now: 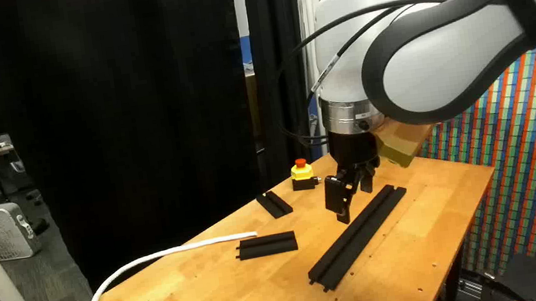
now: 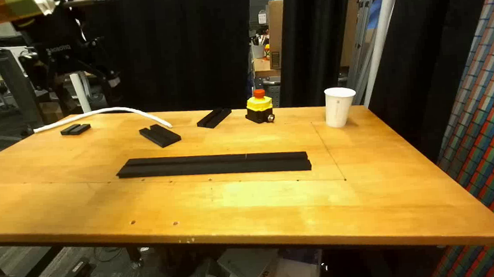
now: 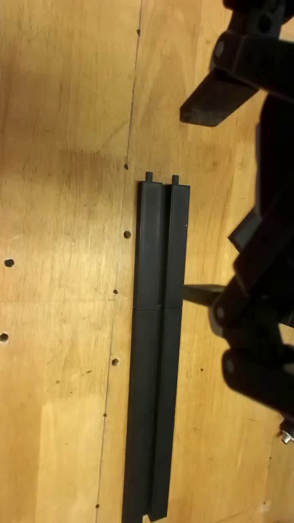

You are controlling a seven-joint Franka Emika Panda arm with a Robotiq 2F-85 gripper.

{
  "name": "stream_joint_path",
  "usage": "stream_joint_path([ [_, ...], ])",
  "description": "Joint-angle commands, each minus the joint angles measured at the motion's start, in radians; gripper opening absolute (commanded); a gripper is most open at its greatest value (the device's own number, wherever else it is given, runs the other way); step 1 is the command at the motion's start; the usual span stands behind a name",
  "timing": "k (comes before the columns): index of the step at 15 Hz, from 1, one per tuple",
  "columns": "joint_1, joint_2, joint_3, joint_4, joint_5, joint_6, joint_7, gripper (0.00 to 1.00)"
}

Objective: Pick up one black object from the table and connect it to the straight black object line.

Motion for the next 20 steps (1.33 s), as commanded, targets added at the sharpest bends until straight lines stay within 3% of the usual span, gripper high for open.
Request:
stream_joint_path([
  [1, 0.023, 0.003, -0.022, 0.006, -0.015, -0.002, 0.011, 1.0],
  [9, 0.022, 0.009, -0.024, 0.018, -0.019, -0.005, 0.01, 1.0],
  [10, -0.059, 0.133, 0.019, 0.196, -0.183, -0.022, 0.007, 1.0],
  [15, -0.098, 0.275, 0.027, 0.428, -0.533, 0.006, -0.006, 1.0],
  [18, -0.063, 0.41, -0.007, 0.597, -0.64, 0.091, -0.071, 1.0],
  [20, -0.075, 0.504, 0.013, 0.71, -0.619, 0.161, -0.144, 1.0],
])
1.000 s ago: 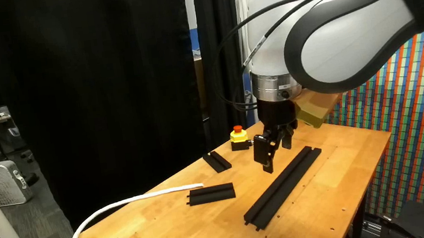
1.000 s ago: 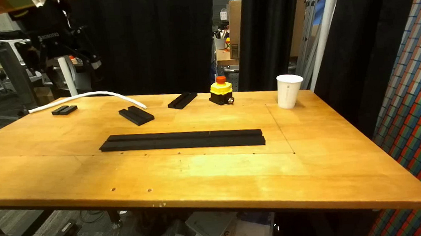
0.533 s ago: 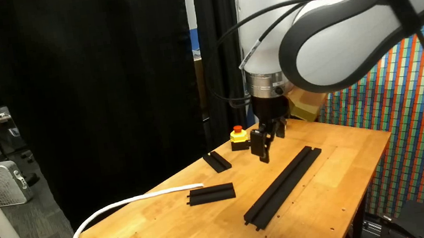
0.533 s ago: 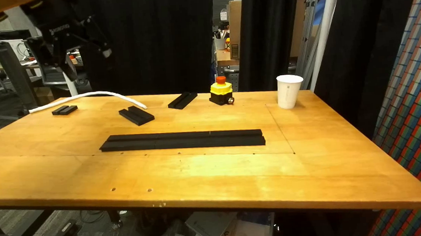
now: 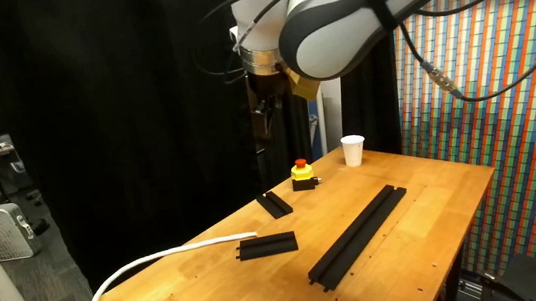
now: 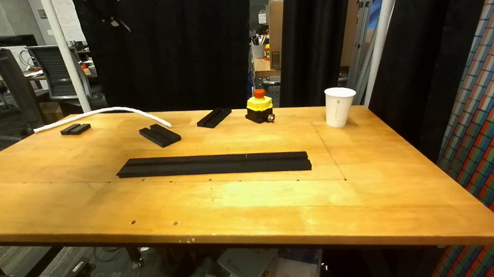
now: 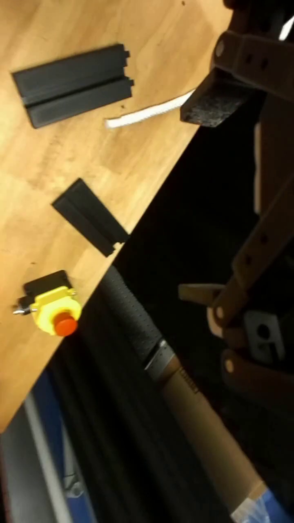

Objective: Pick up one black object from the table and connect it to the straight black object line.

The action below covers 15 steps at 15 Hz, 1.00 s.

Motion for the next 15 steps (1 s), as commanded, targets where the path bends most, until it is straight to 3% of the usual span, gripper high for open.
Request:
stream_joint_path([
  [1, 0.056, 0.208, -0.036, 0.251, 0.019, 0.087, -0.141, 1.0],
  [4, 0.102, 0.341, -0.046, 0.415, 0.171, 0.096, -0.33, 1.0],
  [5, 0.114, 0.38, -0.044, 0.469, 0.239, 0.07, -0.408, 1.0],
  [6, 0.075, 0.414, 0.011, 0.522, 0.299, 0.023, -0.486, 1.0],
  [7, 0.12, 0.438, -0.031, 0.573, 0.352, -0.027, -0.556, 1.0],
  [8, 0.123, 0.461, -0.031, 0.625, 0.376, -0.094, -0.606, 1.0],
  [12, 0.153, 0.499, -0.071, 0.768, 0.346, -0.358, -0.684, 1.0],
  [15, 0.161, 0.487, -0.096, 0.773, 0.325, -0.427, -0.681, 1.0],
])
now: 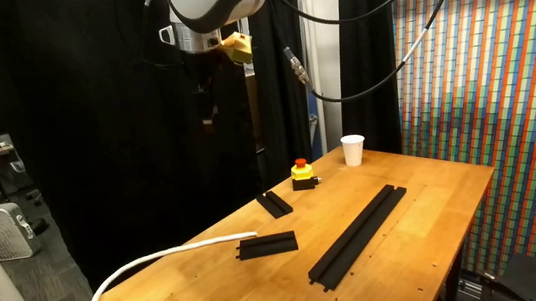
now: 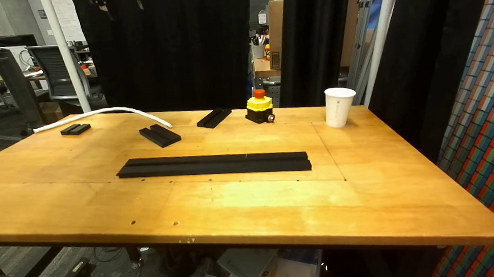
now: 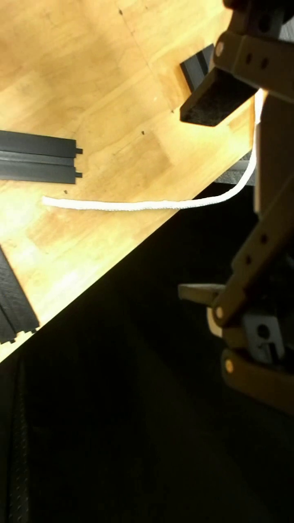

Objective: Pick up one black object from the table and connect it to the straight black object line.

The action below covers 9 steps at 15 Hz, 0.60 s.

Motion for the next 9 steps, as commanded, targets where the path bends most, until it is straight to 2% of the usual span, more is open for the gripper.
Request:
stream_joint_path([
  [1, 0.028, 0.01, -0.043, 0.041, -0.028, -0.041, 0.011, 1.0],
  [4, 0.029, 0.009, -0.065, -0.003, -0.046, 0.007, 0.051, 1.0],
  [9, 0.035, 0.017, -0.079, -0.105, -0.046, 0.01, 0.137, 1.0],
])
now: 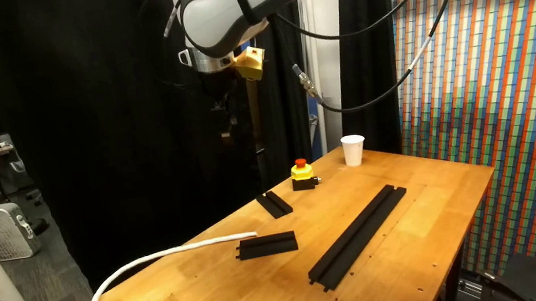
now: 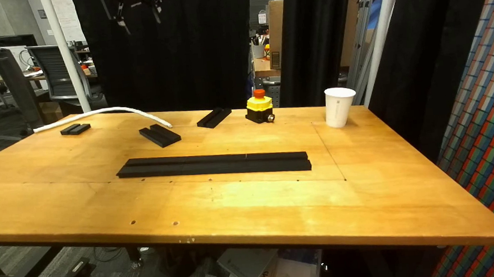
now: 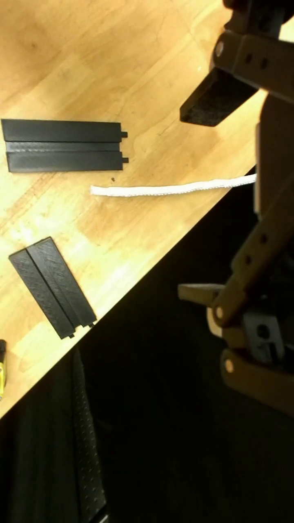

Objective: Pick up one black object from the table and connect it to the straight black object line.

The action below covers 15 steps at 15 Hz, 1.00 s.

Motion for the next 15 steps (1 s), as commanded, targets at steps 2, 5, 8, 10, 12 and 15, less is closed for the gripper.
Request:
stream_joint_path([
  [2, 0.023, -0.015, -0.012, -0.112, 0.013, 0.051, 0.108, 1.0],
  [5, 0.026, -0.037, -0.005, -0.21, 0.042, 0.12, 0.178, 1.0],
  [8, 0.025, -0.057, -0.002, -0.317, 0.045, 0.283, 0.199, 1.0],
  [10, 0.02, -0.071, -0.002, -0.388, 0.044, 0.392, 0.191, 1.0],
  [12, 0.014, -0.089, 0.001, -0.458, 0.048, 0.466, 0.168, 1.0],
  [15, 0.004, -0.125, 0.01, -0.559, 0.065, 0.517, 0.121, 1.0],
])
